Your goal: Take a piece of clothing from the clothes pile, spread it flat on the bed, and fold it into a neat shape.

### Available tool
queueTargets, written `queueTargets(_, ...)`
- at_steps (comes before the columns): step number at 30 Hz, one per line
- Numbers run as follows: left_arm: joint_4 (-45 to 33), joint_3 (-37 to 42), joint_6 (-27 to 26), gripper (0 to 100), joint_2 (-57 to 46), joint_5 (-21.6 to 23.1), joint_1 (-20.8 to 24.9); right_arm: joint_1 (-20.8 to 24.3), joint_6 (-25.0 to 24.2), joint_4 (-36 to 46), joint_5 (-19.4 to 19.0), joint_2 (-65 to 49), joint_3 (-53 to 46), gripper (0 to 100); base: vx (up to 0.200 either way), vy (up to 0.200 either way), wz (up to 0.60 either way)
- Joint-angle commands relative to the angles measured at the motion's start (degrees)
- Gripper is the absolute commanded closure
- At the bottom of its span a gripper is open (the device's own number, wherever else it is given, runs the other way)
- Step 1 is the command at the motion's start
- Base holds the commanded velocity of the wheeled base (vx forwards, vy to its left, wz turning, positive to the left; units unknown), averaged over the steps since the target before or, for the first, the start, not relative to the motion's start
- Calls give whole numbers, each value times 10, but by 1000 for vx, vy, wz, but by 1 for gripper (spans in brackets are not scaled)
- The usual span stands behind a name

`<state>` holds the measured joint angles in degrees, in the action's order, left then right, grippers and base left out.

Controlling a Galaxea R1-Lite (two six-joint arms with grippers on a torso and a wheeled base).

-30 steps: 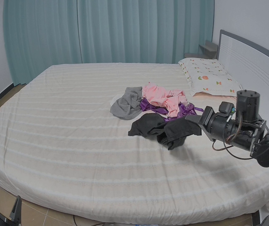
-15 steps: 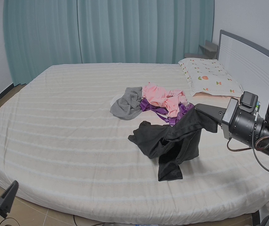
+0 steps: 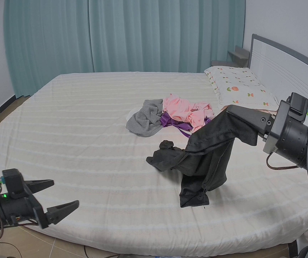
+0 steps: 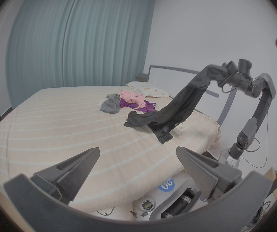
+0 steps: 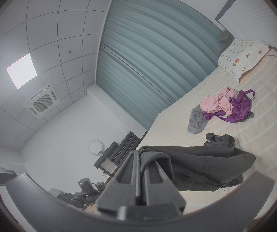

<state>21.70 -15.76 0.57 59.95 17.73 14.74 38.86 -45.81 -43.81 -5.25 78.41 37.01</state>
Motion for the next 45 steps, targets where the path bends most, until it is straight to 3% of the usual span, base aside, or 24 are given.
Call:
queueTargets(1,201,-2,0,0,339,-54,131,27,4,3,2,-19,0,100,0,0,0)
queueTargets(5,274,-7,3,0,422,-96,164,28,4,3,2,-20,-1,100,0,0,0)
queueTargets(10,399,-59,45,0,575,-169,204,29,4,3,2,-19,1,100,0,0,0)
queueTargets(17,455,-147,51,0,692,-213,220,29,4,3,2,-21,8,100,0,0,0)
queueTargets(25,455,-229,51,0,756,-218,222,35,4,2,2,-23,10,100,0,0,0)
queueTargets(32,454,-336,50,0,822,-274,210,40,4,2,3,-27,10,100,0,0,0)
queueTargets(44,440,-444,49,0,877,-292,198,35,4,0,4,-27,11,100,0,0,0)
queueTargets(45,440,-447,49,100,879,-292,197,33,4,0,4,-27,11,100,0,0,0)
